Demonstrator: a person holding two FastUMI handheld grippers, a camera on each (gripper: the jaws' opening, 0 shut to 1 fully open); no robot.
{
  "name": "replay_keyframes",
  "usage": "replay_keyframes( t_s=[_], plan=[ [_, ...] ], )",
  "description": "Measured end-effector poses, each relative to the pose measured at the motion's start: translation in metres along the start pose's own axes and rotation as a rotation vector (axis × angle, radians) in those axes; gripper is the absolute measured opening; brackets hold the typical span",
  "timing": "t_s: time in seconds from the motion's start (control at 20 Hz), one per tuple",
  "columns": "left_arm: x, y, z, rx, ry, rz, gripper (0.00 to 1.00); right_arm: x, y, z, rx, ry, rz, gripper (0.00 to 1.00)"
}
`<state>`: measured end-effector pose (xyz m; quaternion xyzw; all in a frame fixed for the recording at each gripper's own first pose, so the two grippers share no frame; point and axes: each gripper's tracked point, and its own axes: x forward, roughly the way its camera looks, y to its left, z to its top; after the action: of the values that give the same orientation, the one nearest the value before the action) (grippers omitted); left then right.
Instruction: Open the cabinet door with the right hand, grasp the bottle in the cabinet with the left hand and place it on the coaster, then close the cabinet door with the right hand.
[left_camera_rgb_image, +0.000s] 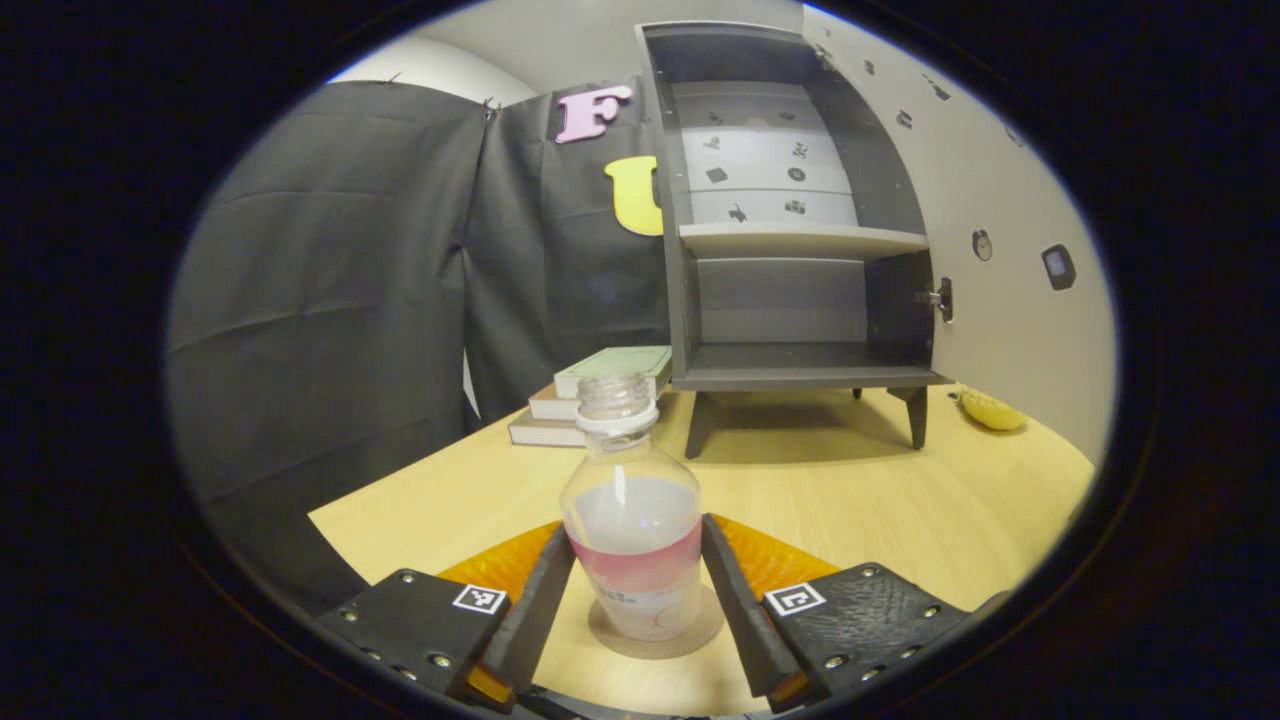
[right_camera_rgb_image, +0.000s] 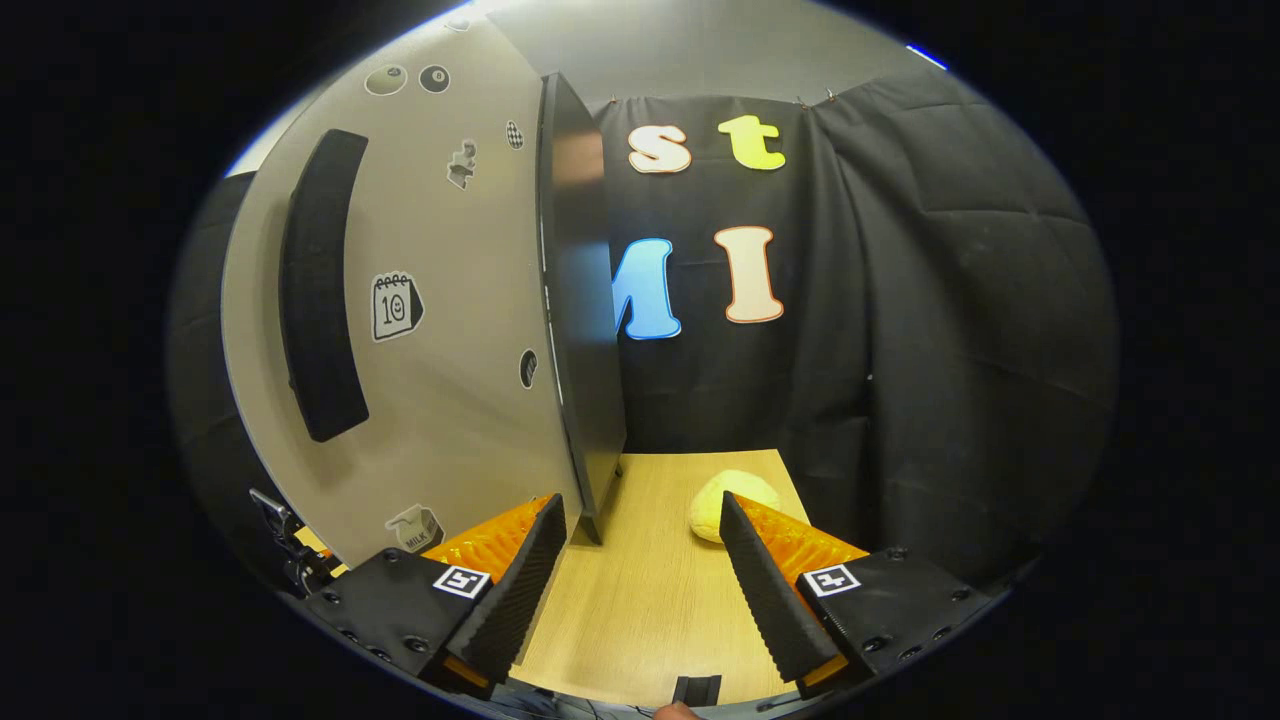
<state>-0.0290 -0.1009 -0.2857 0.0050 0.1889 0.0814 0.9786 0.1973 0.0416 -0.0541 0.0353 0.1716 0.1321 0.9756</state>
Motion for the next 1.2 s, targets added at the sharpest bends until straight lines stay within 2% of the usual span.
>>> replay_keyframes(
  t_s=[0.05,0.1,0.2,0.25,0.3,0.35,0.4,0.5,0.55,0.6,0.65,0.75,1.05,1.1,1.15,1.2],
  plan=[
    [-0.002,-0.001,0.003,0.002,0.000,0.002,0.78,0.000,0.000,0.000,0.002,-0.001,0.003,0.98],
    [-0.005,-0.001,0.007,0.003,-0.004,0.005,0.76,0.000,0.001,-0.001,0.005,-0.002,0.009,0.93],
    [-0.012,0.000,0.020,0.012,-0.024,0.008,0.78,0.001,0.002,0.000,0.011,-0.003,0.018,0.94],
    [-0.014,-0.001,0.028,0.020,-0.038,0.005,0.76,0.001,0.002,0.001,0.014,-0.006,0.023,0.94],
    [-0.019,-0.001,0.035,0.029,-0.050,0.004,0.76,0.002,0.001,0.002,0.015,-0.009,0.025,0.98],
    [-0.023,-0.002,0.045,0.037,-0.064,0.006,0.76,0.002,0.001,0.004,0.014,-0.013,0.029,0.93],
    [-0.030,0.000,0.055,0.038,-0.080,0.007,0.76,0.003,0.002,0.005,0.014,-0.018,0.035,0.93],
    [-0.039,0.003,0.073,0.033,-0.101,0.018,0.78,0.005,0.004,0.011,0.016,-0.025,0.056,0.98],
    [-0.043,0.007,0.083,0.033,-0.111,0.028,0.78,0.005,0.006,0.014,0.018,-0.031,0.069,0.93],
    [-0.048,0.009,0.093,0.034,-0.119,0.038,0.78,0.006,0.009,0.019,0.023,-0.036,0.084,0.93],
    [-0.054,0.012,0.105,0.040,-0.122,0.050,0.78,0.006,0.014,0.024,0.032,-0.040,0.109,0.98],
    [-0.067,0.018,0.135,0.054,-0.154,0.067,0.78,0.004,0.026,0.038,0.048,-0.054,0.171,0.98],
    [-0.079,0.029,0.206,0.076,-0.236,0.044,0.75,-0.013,0.047,0.085,0.051,-0.141,0.244,0.98],
    [-0.078,0.030,0.213,0.068,-0.241,0.034,0.78,-0.015,0.053,0.091,0.044,-0.150,0.247,0.93],
    [-0.075,0.029,0.220,0.057,-0.247,0.011,0.78,-0.018,0.057,0.096,0.032,-0.160,0.248,0.93],
    [-0.072,0.030,0.225,0.051,-0.249,-0.009,0.76,-0.018,0.060,0.098,0.010,-0.163,0.229,0.98]
  ],
)
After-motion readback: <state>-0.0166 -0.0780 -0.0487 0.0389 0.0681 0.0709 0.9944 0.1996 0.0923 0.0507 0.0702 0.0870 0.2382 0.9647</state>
